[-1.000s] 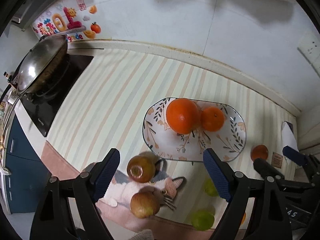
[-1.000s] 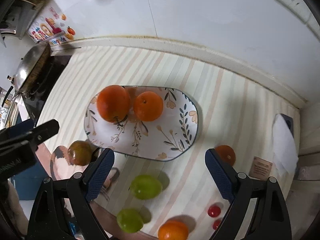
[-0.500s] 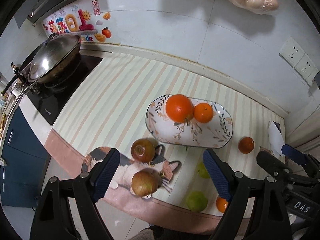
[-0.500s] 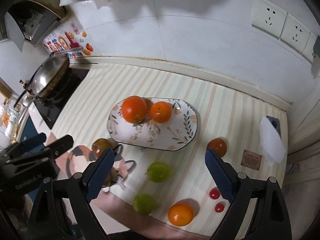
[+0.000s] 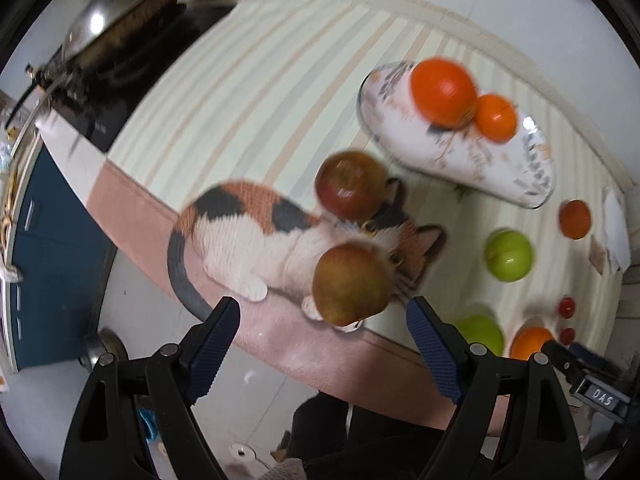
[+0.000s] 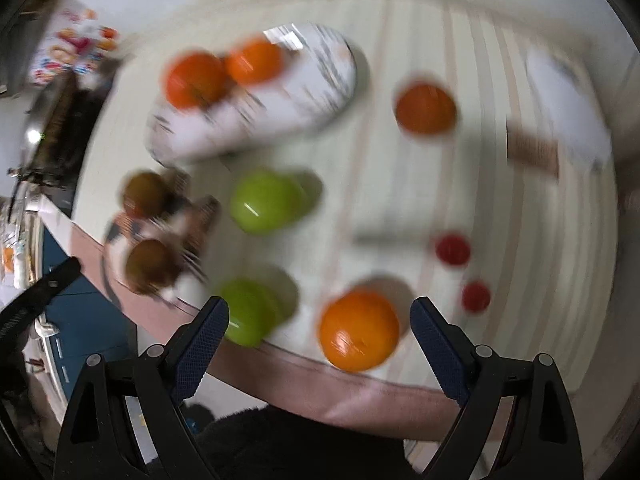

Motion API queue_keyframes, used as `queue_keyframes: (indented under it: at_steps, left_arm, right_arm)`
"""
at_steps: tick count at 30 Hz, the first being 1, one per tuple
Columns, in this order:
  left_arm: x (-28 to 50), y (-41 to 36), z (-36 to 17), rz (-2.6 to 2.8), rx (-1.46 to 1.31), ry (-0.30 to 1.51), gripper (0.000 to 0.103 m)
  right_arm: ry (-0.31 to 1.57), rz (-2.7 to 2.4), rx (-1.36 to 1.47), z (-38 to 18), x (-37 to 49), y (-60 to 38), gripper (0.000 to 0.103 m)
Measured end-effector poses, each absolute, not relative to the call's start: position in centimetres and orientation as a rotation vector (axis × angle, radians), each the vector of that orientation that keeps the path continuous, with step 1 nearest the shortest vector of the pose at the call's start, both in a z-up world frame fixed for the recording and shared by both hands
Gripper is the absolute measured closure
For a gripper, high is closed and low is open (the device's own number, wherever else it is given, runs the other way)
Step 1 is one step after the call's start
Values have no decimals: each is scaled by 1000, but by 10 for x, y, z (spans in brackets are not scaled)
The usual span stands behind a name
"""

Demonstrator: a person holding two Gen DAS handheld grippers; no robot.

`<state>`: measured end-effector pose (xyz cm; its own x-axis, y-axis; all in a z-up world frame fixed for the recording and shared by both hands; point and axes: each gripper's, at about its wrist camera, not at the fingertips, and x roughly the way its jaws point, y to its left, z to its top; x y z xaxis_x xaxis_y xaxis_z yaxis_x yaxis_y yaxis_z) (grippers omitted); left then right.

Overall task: Organize fruits
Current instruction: 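Grasp the brown apple with the left tool while the right tool grasps an orange, then carry the brown apple and orange onto the plate and open both tools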

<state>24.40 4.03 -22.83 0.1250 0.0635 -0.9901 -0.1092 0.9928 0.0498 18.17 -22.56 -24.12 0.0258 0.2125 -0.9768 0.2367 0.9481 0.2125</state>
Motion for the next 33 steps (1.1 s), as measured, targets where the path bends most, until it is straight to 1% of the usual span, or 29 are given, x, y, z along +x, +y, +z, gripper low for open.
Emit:
queue_keyframes:
  at_steps: [3,6,10,13,14,16,18,19,20,28,33]
  left_arm:
    - [247,45,-249,130,-67,1492,18]
    - [256,47,-265,124,-80,1532,18]
    - [271,46,-290,86,-169,1604,18]
    - [280,44,-306,74,-211,1636,18]
    - [283,42,-311,71,-210,1641,19]
    - [284,37,-318,68,-186,1645,39]
    - [281,33,-317,68,-161,1624,39]
    - [279,32,-316,66,-151,1621,40]
    - [276,31,-315,66,-140,1617,40]
    - [232,-6,-312,0,-93,1630,40]
    - [229,-20,-314,6,-38,1606,39]
  right_arm:
    - [1621,-47,406,-274,169,-234,9]
    - [1656,-58,431,-293,160,-237,9]
    - [1669,-71,445,-307,157,-241,9]
    - [1658,-82,431,-309,155,-241,12]
    - [1653,-81,421,-308,156,-241,13]
    - [1652,-83,405,-309,159,-241,16]
    - [1647,-78,369,-307,160,-239,25]
    - [1645,-74,357,-306,162,-238,28]
    - [1640,-64,348,-305,163,-236,33]
    - [1624,-34,340,-301,162,-230,35]
    - [1635,-23,337,-301,165,-231,34]
